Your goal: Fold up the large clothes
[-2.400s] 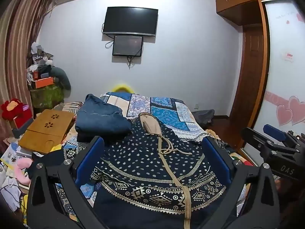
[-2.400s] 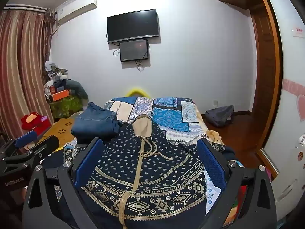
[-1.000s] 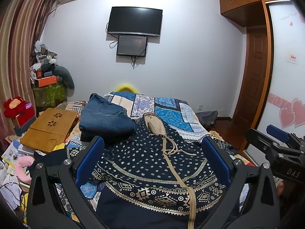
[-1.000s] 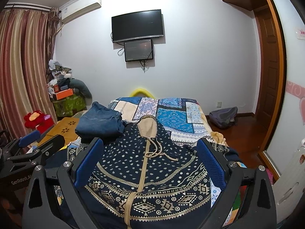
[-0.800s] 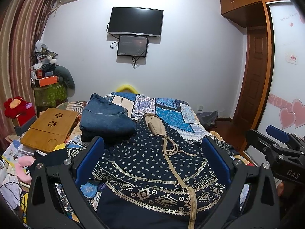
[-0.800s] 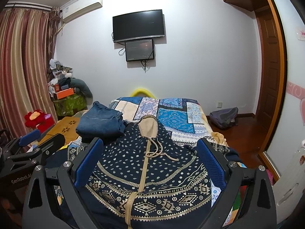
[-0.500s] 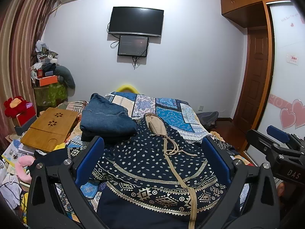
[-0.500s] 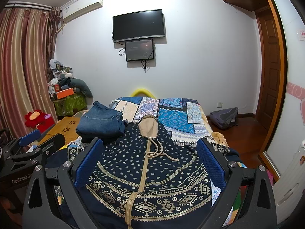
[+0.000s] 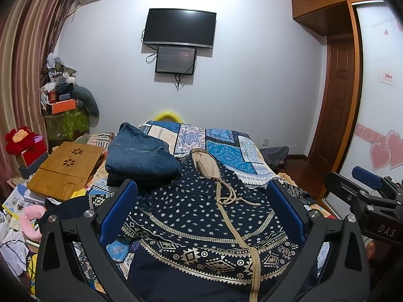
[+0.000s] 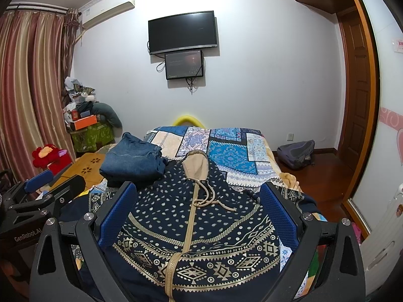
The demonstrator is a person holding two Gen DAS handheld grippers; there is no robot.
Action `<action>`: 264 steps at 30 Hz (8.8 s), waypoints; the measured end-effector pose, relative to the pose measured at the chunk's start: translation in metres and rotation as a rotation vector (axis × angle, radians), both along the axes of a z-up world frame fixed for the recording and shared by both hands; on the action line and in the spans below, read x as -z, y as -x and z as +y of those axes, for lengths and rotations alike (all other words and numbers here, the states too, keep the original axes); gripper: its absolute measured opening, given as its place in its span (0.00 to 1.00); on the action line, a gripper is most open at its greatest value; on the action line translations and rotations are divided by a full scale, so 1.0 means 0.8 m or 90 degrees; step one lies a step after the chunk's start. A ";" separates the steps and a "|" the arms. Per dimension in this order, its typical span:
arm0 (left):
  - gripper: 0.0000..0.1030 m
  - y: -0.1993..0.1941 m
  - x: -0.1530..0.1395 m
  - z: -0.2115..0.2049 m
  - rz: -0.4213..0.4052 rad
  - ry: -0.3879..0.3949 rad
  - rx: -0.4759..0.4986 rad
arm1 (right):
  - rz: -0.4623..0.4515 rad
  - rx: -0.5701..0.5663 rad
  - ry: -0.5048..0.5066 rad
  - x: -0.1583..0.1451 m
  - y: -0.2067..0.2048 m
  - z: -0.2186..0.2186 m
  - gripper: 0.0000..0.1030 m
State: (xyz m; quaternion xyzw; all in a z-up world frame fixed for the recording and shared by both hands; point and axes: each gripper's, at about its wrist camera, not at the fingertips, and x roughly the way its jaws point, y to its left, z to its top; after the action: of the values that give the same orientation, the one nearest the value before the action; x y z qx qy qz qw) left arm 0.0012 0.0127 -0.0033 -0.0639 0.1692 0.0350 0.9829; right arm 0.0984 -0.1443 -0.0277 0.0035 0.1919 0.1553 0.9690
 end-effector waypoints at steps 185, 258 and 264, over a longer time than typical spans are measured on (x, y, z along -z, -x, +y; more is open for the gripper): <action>0.59 -0.235 0.270 0.165 0.468 0.085 -0.017 | 0.278 -0.143 0.084 0.114 -0.265 0.058 0.09; 0.64 -0.342 0.182 0.001 0.368 0.006 0.119 | 0.523 0.280 -0.332 0.278 -0.345 -0.350 0.52; 0.64 -0.336 0.189 0.006 0.378 0.015 0.114 | 0.504 0.353 -0.321 0.283 -0.350 -0.356 0.16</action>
State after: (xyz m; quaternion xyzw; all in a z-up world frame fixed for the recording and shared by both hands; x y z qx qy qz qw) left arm 0.2704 0.0172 -0.1547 -0.0468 0.4542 -0.0367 0.8889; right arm 0.3787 -0.4292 -0.2543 0.3446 0.4905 -0.0783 0.7965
